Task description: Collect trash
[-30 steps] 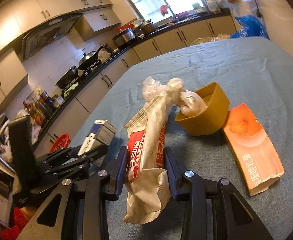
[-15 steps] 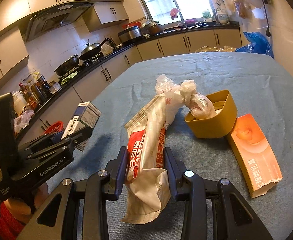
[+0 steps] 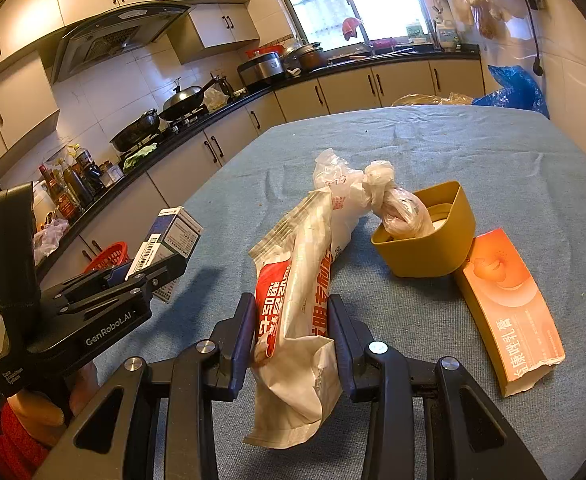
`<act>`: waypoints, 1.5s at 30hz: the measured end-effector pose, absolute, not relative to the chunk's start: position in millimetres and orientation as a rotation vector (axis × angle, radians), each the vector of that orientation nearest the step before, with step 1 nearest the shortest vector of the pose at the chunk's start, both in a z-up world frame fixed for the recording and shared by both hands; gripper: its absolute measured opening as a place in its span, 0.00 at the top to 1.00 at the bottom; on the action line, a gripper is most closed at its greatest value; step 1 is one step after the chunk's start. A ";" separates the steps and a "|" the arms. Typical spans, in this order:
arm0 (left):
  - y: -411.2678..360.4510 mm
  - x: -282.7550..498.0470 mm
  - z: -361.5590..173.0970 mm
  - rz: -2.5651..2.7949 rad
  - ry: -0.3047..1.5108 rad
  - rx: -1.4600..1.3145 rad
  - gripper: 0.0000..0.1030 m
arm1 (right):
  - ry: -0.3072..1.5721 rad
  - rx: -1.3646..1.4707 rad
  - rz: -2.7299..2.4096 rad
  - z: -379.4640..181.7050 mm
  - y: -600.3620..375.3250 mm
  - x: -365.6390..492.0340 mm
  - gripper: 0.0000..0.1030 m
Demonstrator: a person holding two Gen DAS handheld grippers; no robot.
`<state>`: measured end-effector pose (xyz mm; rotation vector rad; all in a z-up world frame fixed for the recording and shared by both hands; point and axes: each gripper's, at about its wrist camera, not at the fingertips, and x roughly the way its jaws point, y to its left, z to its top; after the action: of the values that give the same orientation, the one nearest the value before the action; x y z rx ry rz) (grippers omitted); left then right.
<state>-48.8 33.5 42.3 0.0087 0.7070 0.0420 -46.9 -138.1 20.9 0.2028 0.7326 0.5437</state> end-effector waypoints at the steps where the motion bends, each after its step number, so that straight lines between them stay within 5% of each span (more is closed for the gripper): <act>1: 33.5 -48.9 42.2 0.044 0.707 0.009 0.68 | 0.733 0.203 0.543 20.5 -138.5 -46.9 0.62; 45: 36.6 -53.1 45.5 0.057 0.697 0.015 0.68 | 0.723 0.199 0.554 20.3 -137.4 -51.2 0.62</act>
<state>-53.1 36.6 45.5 0.0147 0.6967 0.0574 -51.2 -137.4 20.3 0.1991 0.7230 0.5544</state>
